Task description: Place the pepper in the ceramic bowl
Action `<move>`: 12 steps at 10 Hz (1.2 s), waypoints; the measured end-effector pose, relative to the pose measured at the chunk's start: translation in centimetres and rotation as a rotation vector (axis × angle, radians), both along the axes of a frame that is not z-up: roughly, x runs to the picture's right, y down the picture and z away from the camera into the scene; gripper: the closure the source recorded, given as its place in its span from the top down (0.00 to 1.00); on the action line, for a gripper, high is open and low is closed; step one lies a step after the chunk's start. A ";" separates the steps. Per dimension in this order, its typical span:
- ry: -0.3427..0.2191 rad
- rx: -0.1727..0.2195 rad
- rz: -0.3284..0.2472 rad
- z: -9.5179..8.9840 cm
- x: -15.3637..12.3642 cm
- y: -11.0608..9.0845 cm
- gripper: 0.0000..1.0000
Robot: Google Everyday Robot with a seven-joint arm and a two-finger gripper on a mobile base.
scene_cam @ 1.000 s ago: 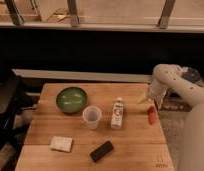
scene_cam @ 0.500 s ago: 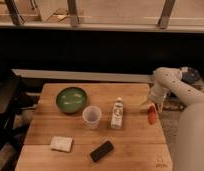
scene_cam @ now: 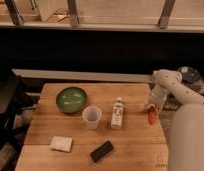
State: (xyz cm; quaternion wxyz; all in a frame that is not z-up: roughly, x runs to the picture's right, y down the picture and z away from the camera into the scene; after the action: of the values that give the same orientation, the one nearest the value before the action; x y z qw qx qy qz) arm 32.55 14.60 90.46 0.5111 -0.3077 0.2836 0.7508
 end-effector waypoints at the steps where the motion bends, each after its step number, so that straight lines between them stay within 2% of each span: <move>1: 0.005 -0.001 0.004 0.1 0.0 -0.1 0.37; 2: 0.007 0.004 0.006 0.3 -0.1 -0.4 0.25; 5: 0.007 0.027 -0.002 -0.1 -0.6 -1.6 0.02; 7: -0.004 0.067 -0.013 -0.8 -1.4 -3.1 0.00; 9: -0.054 0.149 -0.024 -1.6 -4.1 -6.0 0.00; 12: -0.178 0.277 -0.030 -1.8 -11.6 -10.9 0.00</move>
State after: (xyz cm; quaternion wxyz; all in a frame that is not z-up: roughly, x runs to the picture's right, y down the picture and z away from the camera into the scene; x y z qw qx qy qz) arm 20.96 3.71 88.70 0.5830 -0.2952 0.1357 0.7446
